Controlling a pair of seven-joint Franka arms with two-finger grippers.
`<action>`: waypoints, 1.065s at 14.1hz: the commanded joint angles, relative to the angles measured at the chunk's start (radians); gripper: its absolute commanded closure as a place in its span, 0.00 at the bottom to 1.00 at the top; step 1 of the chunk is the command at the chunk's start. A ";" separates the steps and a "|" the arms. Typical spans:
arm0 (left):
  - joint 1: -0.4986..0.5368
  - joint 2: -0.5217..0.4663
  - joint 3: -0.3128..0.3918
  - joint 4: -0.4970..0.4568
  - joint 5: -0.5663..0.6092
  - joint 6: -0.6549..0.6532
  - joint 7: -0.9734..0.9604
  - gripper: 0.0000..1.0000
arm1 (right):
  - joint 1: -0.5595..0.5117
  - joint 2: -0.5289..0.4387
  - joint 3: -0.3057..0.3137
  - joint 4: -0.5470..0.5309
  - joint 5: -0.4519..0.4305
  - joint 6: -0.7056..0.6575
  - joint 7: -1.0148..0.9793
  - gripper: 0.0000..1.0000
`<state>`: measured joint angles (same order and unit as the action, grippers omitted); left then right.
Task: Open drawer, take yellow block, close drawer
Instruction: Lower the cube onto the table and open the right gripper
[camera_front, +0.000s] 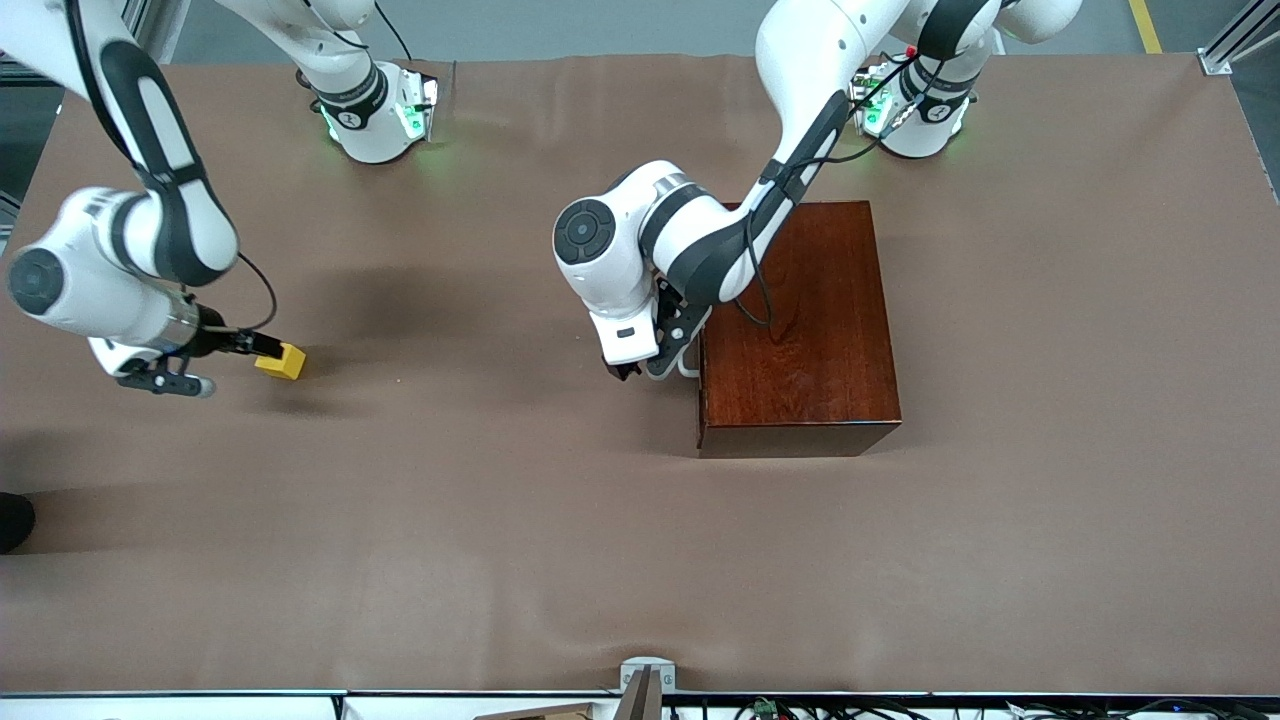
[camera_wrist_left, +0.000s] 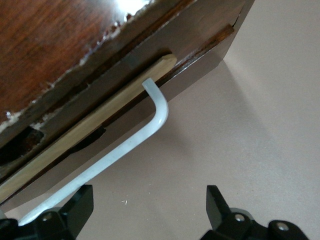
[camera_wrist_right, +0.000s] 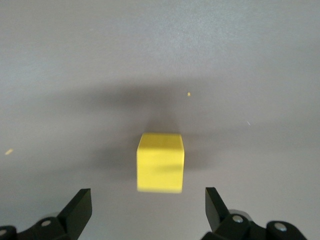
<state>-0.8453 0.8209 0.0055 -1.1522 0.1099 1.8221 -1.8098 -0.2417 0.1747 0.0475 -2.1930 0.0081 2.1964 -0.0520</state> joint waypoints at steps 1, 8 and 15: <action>0.006 -0.031 0.004 -0.024 -0.002 -0.023 0.009 0.00 | -0.004 -0.083 0.011 0.048 -0.004 -0.150 0.001 0.00; 0.008 -0.126 -0.002 -0.014 -0.024 -0.012 0.116 0.00 | -0.002 -0.106 0.061 0.358 0.027 -0.553 -0.005 0.00; 0.113 -0.330 0.004 -0.031 -0.024 -0.070 0.303 0.00 | 0.010 -0.178 0.068 0.494 0.027 -0.713 -0.003 0.00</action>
<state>-0.7770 0.5606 0.0157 -1.1414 0.0992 1.7846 -1.5764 -0.2360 0.0122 0.1199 -1.7672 0.0225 1.5549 -0.0517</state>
